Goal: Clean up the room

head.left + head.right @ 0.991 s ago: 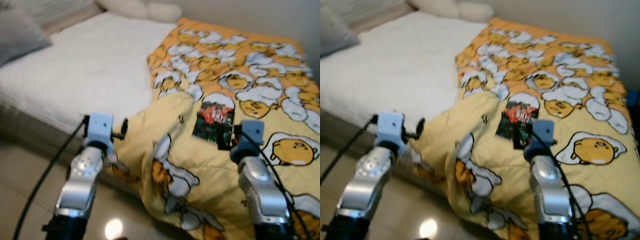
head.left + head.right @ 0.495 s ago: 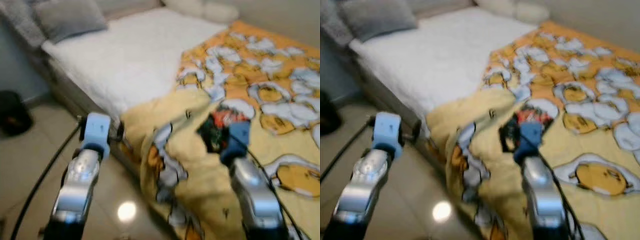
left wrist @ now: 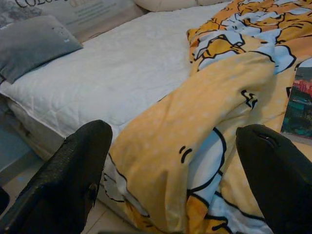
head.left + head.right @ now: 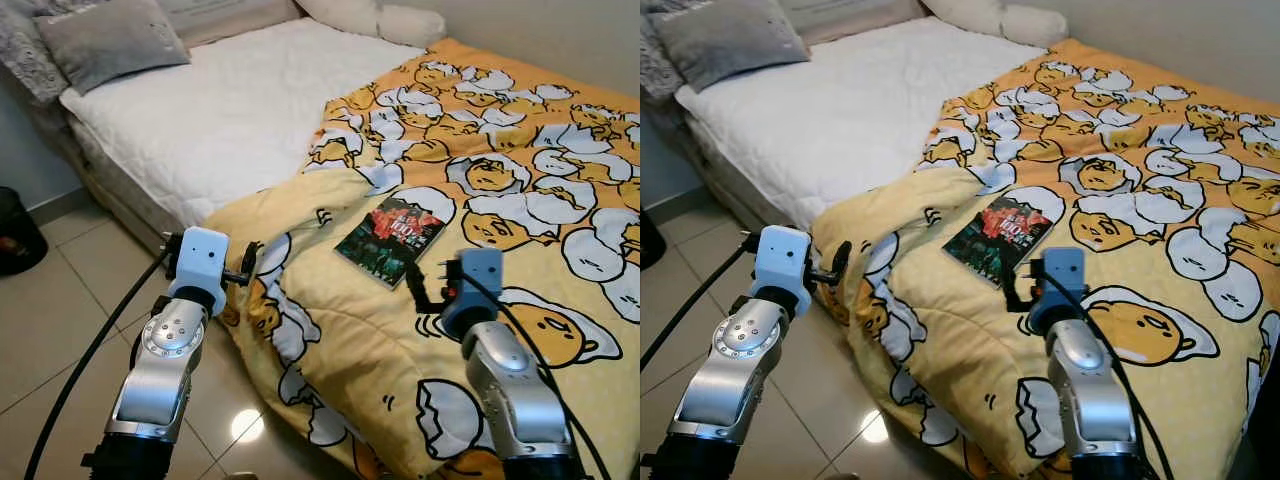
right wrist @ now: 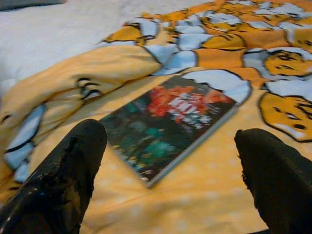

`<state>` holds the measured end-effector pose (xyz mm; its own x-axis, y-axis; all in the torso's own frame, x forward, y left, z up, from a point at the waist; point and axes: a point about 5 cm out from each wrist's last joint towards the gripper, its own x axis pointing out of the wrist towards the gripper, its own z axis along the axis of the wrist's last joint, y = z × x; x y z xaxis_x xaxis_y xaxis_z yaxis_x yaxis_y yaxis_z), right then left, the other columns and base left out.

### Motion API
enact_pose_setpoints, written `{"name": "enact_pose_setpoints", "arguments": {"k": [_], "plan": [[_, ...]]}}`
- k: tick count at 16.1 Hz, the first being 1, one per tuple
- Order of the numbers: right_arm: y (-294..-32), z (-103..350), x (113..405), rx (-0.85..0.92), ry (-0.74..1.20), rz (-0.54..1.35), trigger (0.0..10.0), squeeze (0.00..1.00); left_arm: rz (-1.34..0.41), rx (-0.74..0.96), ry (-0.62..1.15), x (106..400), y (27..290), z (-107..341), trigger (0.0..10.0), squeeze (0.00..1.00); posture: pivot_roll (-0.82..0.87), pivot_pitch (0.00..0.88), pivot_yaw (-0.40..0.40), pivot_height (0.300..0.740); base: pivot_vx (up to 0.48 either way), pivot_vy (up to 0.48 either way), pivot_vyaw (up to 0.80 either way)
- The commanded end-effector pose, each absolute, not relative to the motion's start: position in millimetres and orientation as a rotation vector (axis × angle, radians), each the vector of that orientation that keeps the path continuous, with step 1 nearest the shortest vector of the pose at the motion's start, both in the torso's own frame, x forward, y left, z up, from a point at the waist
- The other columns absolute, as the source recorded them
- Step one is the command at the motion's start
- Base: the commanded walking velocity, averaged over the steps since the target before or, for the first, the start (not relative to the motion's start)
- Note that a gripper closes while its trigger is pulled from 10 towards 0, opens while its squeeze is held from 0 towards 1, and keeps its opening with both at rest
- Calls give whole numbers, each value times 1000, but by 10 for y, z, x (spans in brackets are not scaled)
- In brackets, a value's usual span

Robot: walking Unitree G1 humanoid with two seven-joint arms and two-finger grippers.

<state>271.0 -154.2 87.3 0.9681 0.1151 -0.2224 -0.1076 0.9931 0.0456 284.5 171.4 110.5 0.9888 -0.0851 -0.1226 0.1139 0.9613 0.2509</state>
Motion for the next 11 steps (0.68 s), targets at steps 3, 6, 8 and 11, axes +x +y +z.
{"name": "enact_pose_setpoints", "arguments": {"k": [3,6,8,11], "plan": [[-1576,875,2731,14,243,77,10000,1000,-112,281,107,2829,1728,1103,10000,910,16,0,-2,740,0,0,0],[-1596,877,2724,14,242,68,10000,455,-111,258,100,2813,1726,1103,10000,914,12,0,-4,740,0,0,0],[-1553,883,2711,-13,239,102,10000,490,-147,207,95,2786,1703,1114,10000,941,13,0,-7,740,0,0,0],[-1500,900,2699,-39,228,141,10000,929,-150,196,94,2770,1708,1116,10000,941,12,0,-11,740,230,0,533]]}}
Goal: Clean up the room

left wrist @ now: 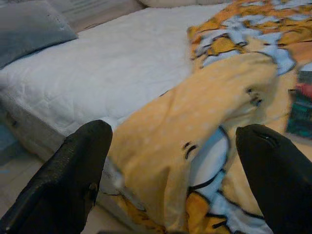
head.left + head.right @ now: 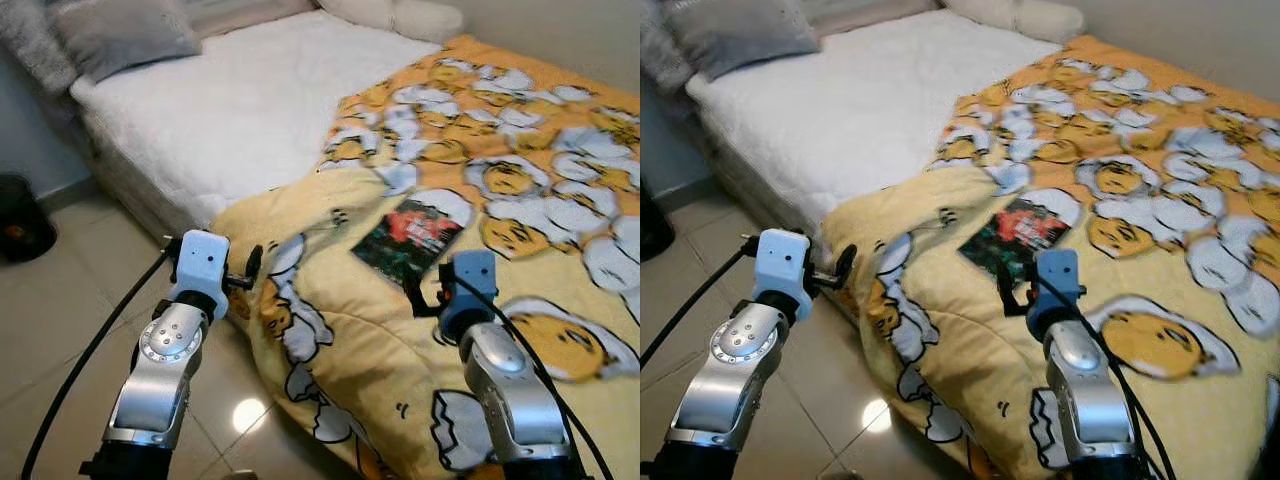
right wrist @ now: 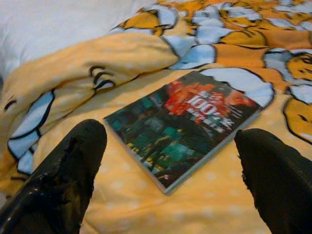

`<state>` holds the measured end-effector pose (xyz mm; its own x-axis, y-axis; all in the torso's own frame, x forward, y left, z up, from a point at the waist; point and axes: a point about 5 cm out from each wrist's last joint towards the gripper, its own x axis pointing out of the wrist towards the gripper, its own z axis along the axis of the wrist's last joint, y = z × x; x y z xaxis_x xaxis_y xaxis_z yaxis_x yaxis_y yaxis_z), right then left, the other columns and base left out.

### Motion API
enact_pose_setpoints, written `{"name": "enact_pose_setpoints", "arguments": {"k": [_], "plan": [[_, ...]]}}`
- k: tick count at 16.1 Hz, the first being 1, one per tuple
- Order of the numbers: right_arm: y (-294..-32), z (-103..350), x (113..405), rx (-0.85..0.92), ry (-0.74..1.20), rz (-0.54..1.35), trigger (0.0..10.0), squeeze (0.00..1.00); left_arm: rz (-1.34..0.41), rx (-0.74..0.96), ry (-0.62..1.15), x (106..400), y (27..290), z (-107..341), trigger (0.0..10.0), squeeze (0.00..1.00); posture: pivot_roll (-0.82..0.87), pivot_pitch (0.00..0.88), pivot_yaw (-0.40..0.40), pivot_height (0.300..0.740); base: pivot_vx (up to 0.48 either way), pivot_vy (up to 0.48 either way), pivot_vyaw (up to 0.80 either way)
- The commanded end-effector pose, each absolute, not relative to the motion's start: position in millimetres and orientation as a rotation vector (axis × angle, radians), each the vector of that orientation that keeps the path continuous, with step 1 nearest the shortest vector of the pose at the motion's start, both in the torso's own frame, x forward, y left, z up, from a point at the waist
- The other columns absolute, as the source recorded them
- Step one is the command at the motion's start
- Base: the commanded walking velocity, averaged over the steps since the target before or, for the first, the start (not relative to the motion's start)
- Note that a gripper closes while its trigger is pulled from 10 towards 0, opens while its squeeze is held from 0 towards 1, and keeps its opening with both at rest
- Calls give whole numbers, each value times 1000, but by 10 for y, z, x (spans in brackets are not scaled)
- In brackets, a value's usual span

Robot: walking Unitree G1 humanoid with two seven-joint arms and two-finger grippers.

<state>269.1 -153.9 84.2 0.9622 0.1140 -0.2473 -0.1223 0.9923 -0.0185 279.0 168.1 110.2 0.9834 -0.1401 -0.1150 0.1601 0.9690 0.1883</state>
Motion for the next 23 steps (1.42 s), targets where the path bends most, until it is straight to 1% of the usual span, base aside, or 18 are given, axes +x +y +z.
{"name": "enact_pose_setpoints", "arguments": {"k": [1,2,3,4,5,7,8,9,11,13,17,18,20,23], "plan": [[-1498,898,2697,-37,231,140,10000,925,-149,195,96,2767,1707,1113,10000,941,12,0,-11,740,360,0,800],[-1500,898,2697,-37,232,140,10000,922,-149,194,96,2766,1706,1112,10000,941,12,0,-11,740,352,0,800],[-1516,896,2698,-40,235,133,10000,890,-152,193,97,2759,1699,1110,10000,941,12,0,-14,740,360,0,800],[-1549,884,2698,-14,245,101,10000,780,-152,198,101,2753,1692,1108,10000,933,12,0,-15,740,345,0,0],[-1576,878,2702,-19,249,85,10000,0,-154,217,106,2748,1685,1101,10000,918,13,0,-16,740,274,0,0],[-1603,871,2704,-33,252,68,10000,0,-160,236,111,2738,1677,1088,10000,902,12,0,-16,740,0,0,0],[-1634,854,2704,-54,264,36,10000,0,-157,252,115,2736,1681,1081,10000,816,13,0,-16,740,0,0,0],[-1688,817,2703,-64,292,-10,10000,0,-160,266,119,2734,1684,1076,10000,757,14,0,-16,740,0,0,0],[-1781,754,2700,-73,344,-77,10000,0,-199,278,126,2720,1666,1070,10000,733,17,0,-19,740,0,0,0],[-1849,738,2718,-69,358,-108,10000,0,-270,292,126,2707,1625,1061,10000,737,18,0,-18,740,0,0,0],[-1935,694,2858,103,396,-127,10000,0,-474,300,159,2717,1520,1035,10000,737,16,0,-7,740,0,0,0],[-1956,649,2914,155,430,-140,10000,0,-559,314,172,2713,1483,1023,10000,737,17,0,-6,740,0,0,0],[-2047,577,3066,337,457,-201,10000,0,-762,346,199,2672,1415,1016,10000,745,28,0,-1,740,0,0,0],[-2143,466,3185,481,469,-235,10000,0,-874,366,185,2659,1398,1113,10000,745,54,0,15,740,0,0,0]]}}
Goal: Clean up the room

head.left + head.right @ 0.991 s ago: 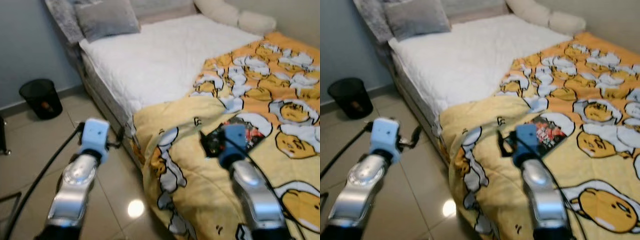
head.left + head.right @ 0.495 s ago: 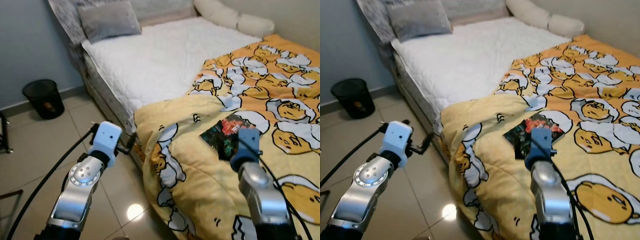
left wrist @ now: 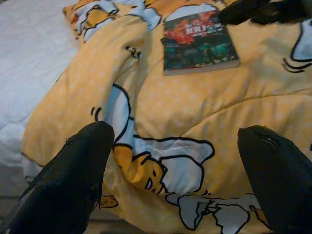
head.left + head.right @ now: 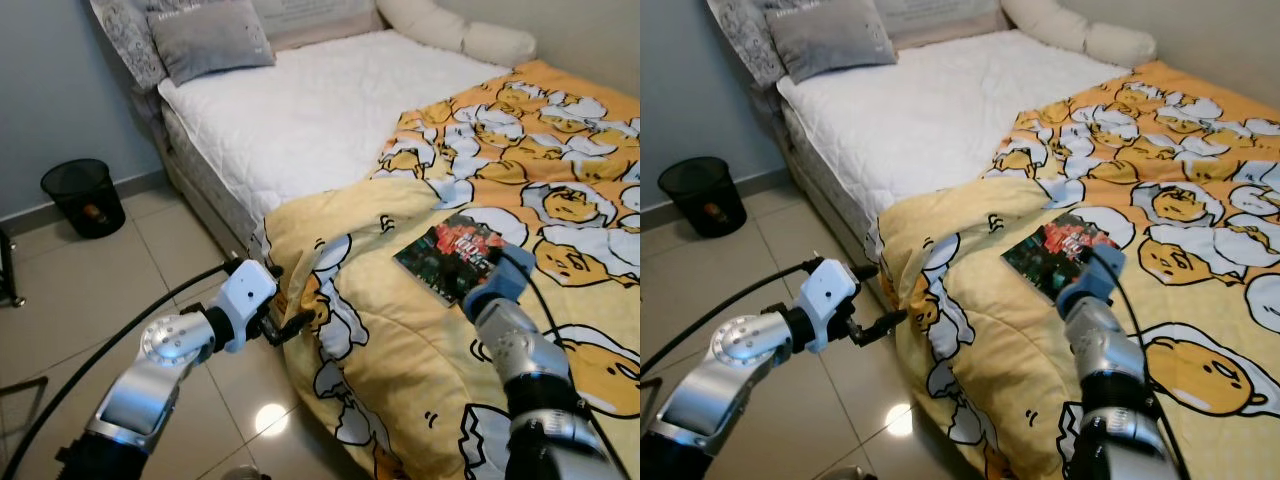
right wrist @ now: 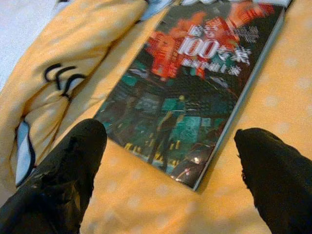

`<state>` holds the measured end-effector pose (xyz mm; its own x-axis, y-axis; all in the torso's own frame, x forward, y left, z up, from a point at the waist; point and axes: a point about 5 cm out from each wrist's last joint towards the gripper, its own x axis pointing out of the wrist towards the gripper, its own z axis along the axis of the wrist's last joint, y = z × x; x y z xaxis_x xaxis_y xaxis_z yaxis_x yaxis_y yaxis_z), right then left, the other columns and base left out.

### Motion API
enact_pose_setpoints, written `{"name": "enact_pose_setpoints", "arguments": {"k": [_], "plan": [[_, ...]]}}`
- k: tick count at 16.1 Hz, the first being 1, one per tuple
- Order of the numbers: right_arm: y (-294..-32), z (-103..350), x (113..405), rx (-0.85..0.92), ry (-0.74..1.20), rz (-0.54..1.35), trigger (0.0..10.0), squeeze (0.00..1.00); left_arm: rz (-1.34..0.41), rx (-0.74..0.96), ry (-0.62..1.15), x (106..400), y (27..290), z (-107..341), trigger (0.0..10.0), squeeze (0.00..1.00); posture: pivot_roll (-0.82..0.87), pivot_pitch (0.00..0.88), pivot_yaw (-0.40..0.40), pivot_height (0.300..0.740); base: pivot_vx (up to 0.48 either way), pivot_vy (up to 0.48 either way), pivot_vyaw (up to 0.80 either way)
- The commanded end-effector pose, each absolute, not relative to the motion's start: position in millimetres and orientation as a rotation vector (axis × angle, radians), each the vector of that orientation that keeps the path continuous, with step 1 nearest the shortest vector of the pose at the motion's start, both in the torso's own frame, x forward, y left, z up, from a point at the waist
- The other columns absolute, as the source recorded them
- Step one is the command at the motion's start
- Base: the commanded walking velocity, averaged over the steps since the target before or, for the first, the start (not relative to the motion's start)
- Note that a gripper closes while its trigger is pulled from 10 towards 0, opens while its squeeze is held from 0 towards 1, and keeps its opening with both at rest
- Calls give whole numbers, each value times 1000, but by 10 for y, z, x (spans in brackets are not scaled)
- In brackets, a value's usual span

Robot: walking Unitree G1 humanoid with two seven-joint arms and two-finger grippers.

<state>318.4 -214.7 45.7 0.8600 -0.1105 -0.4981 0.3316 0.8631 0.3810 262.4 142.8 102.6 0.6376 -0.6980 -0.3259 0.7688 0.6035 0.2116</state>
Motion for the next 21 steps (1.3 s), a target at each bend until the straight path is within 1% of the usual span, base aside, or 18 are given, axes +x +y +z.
{"name": "enact_pose_setpoints", "arguments": {"k": [1,2,5,6,8,10,13,15,19,21], "plan": [[-2167,448,3211,547,471,-258,10000,0,-890,367,180,2646,1409,1148,10000,749,74,0,26,740,0,0,0],[-2183,454,3252,614,456,-274,10000,0,-902,370,179,2617,1435,1176,10000,745,92,0,36,740,0,0,0],[-2239,470,3313,776,394,-309,10000,0,-949,371,186,2469,1482,1246,10000,749,137,66,65,740,0,0,0],[-2231,487,3331,839,369,-286,10000,0,-963,363,191,2434,1486,1265,10000,749,141,85,73,740,0,0,0],[-2217,472,3326,850,367,-269,10000,0,-975,365,210,2380,1499,1249,10000,749,148,105,77,740,0,0,0],[-2285,405,3275,822,373,-323,10000,0,-991,371,222,2321,1465,1254,10000,749,159,129,76,740,0,0,0],[-2407,463,3280,902,276,-374,10000,0,-999,358,231,2274,1462,1273,10000,753,158,141,76,740,0,0,0],[-2459,473,3270,912,252,-396,10000,0,-1007,353,243,2243,1460,1257,10000,749,154,148,75,740,0,0,0],[-2463,490,3278,926,215,-382,10000,0,-1022,343,255,2216,1422,1263,10000,749,156,151,74,740,0,0,0],[-2484,554,3306,995,144,-361,10000,0,-1027,341,257,2212,1424,1265,10000,745,157,150,74,740,0,0,0]]}}
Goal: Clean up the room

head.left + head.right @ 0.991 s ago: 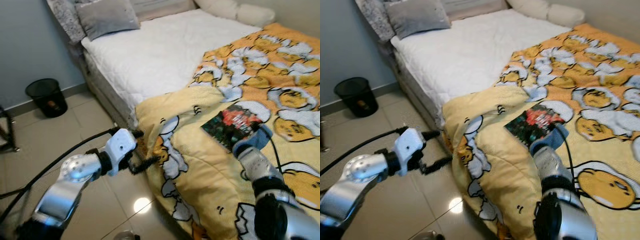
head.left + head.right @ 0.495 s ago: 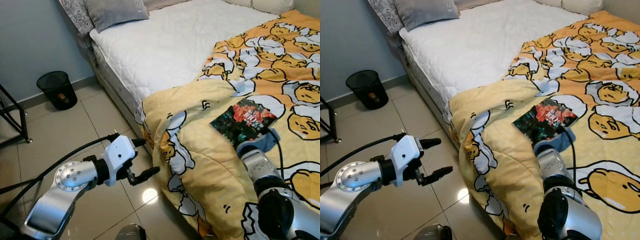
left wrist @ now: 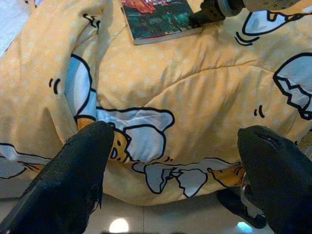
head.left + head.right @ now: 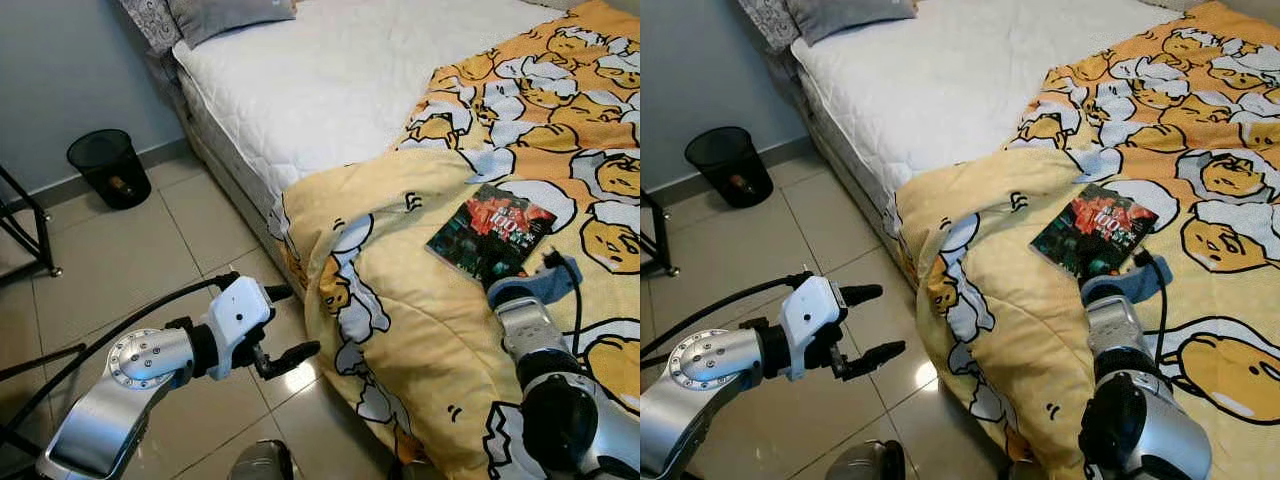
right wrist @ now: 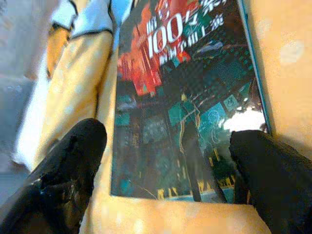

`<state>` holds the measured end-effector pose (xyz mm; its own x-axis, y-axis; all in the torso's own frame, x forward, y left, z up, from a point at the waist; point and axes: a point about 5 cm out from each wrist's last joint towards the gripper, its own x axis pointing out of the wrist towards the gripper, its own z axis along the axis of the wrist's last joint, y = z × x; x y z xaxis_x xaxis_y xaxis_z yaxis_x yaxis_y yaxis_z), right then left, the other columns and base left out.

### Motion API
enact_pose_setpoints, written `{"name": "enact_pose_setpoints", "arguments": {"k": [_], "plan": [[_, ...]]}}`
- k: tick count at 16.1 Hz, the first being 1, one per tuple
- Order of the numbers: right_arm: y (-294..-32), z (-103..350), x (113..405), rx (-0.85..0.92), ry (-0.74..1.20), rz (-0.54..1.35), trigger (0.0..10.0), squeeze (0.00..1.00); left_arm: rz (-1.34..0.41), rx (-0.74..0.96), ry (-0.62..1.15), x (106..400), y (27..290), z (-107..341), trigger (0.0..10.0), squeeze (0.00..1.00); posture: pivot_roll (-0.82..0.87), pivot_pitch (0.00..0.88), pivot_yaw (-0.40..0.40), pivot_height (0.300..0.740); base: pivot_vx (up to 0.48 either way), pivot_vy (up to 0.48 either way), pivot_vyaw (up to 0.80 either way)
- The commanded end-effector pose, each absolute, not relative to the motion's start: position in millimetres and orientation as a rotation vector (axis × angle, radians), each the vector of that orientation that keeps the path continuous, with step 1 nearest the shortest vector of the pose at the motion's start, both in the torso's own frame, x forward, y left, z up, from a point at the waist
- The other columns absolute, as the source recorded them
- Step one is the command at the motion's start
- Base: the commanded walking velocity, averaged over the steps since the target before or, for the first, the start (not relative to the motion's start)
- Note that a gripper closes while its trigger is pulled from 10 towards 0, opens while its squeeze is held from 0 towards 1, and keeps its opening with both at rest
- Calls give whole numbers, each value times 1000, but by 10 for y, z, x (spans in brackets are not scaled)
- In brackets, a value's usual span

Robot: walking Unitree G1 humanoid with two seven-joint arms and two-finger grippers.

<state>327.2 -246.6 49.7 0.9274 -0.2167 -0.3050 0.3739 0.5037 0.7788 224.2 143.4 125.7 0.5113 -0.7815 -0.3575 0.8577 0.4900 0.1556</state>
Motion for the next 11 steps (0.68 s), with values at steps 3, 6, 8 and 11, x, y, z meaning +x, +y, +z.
{"name": "enact_pose_setpoints", "arguments": {"k": [3,6,8,11], "plan": [[-2597,644,3308,1048,42,-343,10000,0,-1037,337,259,2213,1417,1273,10000,749,154,145,76,740,0,0,0],[-2694,662,3278,1036,22,-341,10000,0,-1042,338,257,2229,1401,1279,10000,749,151,138,78,740,0,0,0],[-2764,641,3237,1019,27,-364,10000,0,-1046,340,256,2243,1397,1279,10000,749,150,136,79,740,0,0,0],[-2759,560,3185,990,85,-351,10000,0,-1049,341,254,2248,1391,1283,10000,749,150,134,79,740,0,0,0]]}}
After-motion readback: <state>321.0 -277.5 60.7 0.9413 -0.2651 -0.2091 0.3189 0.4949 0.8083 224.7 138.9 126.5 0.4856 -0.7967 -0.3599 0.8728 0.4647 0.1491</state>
